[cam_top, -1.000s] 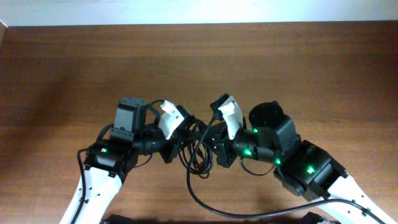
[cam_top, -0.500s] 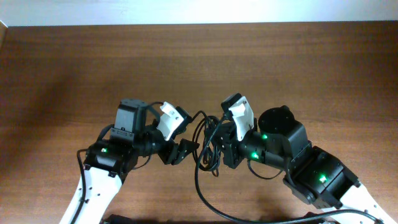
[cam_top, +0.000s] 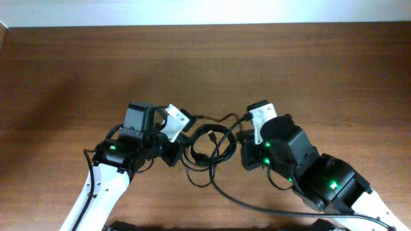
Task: Untangle cables
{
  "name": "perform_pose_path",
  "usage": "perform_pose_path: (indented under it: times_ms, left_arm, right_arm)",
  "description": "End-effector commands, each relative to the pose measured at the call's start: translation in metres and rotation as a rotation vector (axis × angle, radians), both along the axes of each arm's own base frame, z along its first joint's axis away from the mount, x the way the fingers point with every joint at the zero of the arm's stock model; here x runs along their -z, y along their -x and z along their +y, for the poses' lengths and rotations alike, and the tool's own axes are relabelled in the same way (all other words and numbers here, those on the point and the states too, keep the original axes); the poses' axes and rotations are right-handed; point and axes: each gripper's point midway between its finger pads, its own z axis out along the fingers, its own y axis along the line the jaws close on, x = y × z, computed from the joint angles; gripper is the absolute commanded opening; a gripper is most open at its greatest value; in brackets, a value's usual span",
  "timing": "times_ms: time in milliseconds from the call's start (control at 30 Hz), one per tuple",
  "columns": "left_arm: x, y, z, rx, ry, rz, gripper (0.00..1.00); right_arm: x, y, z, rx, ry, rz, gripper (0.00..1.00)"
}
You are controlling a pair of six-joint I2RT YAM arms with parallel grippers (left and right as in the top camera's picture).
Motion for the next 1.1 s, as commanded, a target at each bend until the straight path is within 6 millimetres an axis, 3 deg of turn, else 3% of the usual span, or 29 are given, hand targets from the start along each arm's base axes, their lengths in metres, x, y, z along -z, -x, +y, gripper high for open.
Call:
perform_pose_path:
  times_ms: [0,100,267,300,333,367,400,467,500,600,633,667,700,800,867,900,967,1067]
  left_arm:
    - [-0.010,-0.005,0.036,-0.120,-0.113,-0.070,0.00]
    - [-0.033,-0.006,0.057,-0.214,-0.107,-0.145,0.00]
    - [-0.069,-0.005,0.134,-0.677,-0.144,-0.243,0.00]
    - [-0.078,-0.001,0.142,-0.726,-0.131,-0.276,0.00]
    - [-0.083,0.000,0.137,-0.706,-0.101,-0.288,0.00]
    - [-0.084,0.001,0.130,-0.675,-0.071,-0.283,0.00]
    - [-0.084,0.002,0.122,-0.626,-0.052,-0.276,0.00]
    - [-0.081,0.001,0.113,-0.575,-0.032,-0.259,0.00]
    - [-0.080,0.002,0.104,-0.507,-0.018,-0.258,0.00]
    - [-0.088,0.013,0.062,-0.223,0.094,-0.283,0.02]
    - [-0.094,0.017,0.052,-0.161,0.141,-0.295,0.11]
    - [-0.104,0.020,0.042,-0.109,0.199,-0.317,0.62]
    - [-0.108,0.016,0.042,-0.111,0.200,-0.343,0.75]
    - [-0.100,0.001,0.065,-0.234,0.091,-0.362,0.91]
    - [-0.095,-0.006,0.080,-0.327,0.031,-0.358,0.93]
    - [-0.090,-0.014,0.104,-0.486,-0.029,-0.337,0.93]
    - [-0.088,-0.019,0.138,-0.695,-0.104,-0.333,0.93]
    - [-0.092,-0.016,0.138,-0.696,-0.099,-0.346,0.93]
  right_arm:
    - [-0.015,-0.024,-0.070,0.393,0.136,-0.115,0.04]
    - [-0.010,-0.020,-0.103,0.549,0.217,-0.119,0.04]
    - [-0.008,-0.008,-0.149,0.746,0.340,-0.139,0.04]
    - [-0.006,-0.006,-0.158,0.769,0.360,-0.123,0.04]
    - [-0.004,-0.007,-0.158,0.771,0.348,-0.107,0.04]
    - [0.001,-0.008,-0.146,0.722,0.306,-0.072,0.04]
    - [0.005,-0.010,-0.127,0.621,0.266,-0.041,0.13]
    - [0.003,-0.014,-0.081,0.359,0.194,-0.026,0.48]
    - [0.000,-0.011,-0.052,0.160,0.160,-0.034,0.57]
    - [-0.001,0.018,0.010,-0.291,0.067,-0.020,0.70]
    - [0.003,0.025,0.020,-0.364,0.051,0.002,0.75]
    - [0.010,0.025,0.024,-0.382,0.057,0.023,0.81]
    - [0.017,0.022,0.025,-0.382,0.073,0.042,0.85]
    - [0.032,0.018,0.029,-0.386,0.099,0.086,0.88]
    - [0.037,0.014,0.032,-0.385,0.103,0.094,0.88]
    - [0.039,0.009,0.035,-0.382,0.104,0.092,0.88]
    - [0.056,-0.025,0.030,-0.186,0.135,0.104,0.87]
    - [0.088,-0.063,0.045,0.013,0.068,0.172,0.87]
